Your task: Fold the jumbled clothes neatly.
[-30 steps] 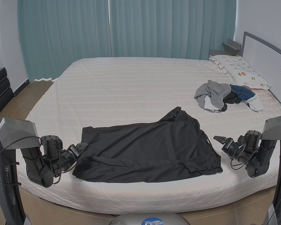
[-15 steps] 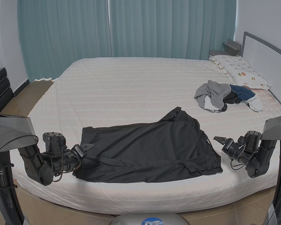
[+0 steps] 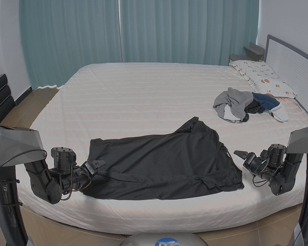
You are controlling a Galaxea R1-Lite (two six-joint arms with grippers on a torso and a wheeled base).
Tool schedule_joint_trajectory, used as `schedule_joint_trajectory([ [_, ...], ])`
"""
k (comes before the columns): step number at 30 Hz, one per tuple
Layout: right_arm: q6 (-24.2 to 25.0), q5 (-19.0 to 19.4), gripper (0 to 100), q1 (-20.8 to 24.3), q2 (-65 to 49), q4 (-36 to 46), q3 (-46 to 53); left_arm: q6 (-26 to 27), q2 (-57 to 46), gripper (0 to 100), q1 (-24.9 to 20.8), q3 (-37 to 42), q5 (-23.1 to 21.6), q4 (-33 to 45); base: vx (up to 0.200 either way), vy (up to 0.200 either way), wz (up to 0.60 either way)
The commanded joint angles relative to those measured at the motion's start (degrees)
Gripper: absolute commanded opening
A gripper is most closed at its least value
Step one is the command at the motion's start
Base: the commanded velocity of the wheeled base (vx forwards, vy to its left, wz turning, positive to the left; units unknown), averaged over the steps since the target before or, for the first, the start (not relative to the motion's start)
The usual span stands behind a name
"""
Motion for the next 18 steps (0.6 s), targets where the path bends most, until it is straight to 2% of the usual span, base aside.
schedule_joint_trajectory([
  [1, -0.04, 0.03, 100, -0.05, 0.04, -0.01, 0.05, 0.00, 0.35, 100, 0.12, 0.31, 0.08, 0.04, 0.000, 0.000, 0.00],
  [18, -0.13, 0.03, 100, -0.49, 0.04, -0.01, 0.05, 0.26, 0.79, 100, 1.00, 0.13, 0.08, 0.04, 0.000, 0.000, 0.00],
])
